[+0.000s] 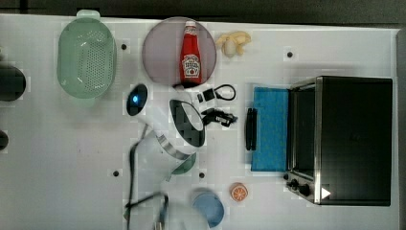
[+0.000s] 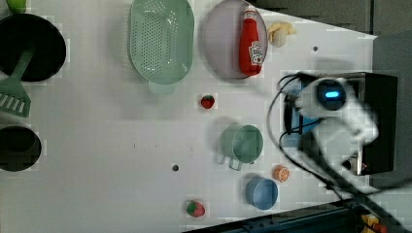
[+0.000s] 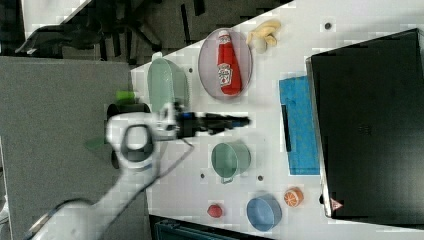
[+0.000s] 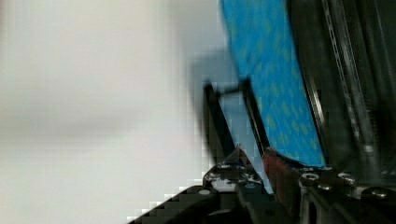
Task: Flap open oven.
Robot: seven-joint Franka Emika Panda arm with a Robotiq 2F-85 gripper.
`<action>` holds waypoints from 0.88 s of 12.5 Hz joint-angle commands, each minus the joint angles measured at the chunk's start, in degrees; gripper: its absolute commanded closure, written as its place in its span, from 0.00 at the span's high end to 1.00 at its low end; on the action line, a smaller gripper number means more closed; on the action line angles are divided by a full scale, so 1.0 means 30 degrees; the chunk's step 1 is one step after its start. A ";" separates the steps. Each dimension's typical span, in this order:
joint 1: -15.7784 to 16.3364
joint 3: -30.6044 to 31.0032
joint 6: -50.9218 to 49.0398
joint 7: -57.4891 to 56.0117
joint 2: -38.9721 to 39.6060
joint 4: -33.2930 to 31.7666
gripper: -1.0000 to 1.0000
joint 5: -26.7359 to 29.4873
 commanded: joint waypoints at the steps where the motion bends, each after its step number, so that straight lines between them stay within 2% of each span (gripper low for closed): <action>1: -0.0485 -0.1245 -0.0382 0.0981 -0.4190 0.1122 0.17 0.4475; 3: -0.0541 -0.1862 -0.1382 0.0983 -0.6429 0.1264 0.17 0.8129; 5: -0.0542 -0.2356 -0.2981 0.0983 -0.8308 0.1562 0.17 1.1014; 8: -0.0536 -0.2451 -0.4603 0.0980 -1.0277 0.1995 0.17 1.1440; 11: -0.0526 -0.2384 -0.5645 0.0980 -1.0940 0.1996 0.17 1.1438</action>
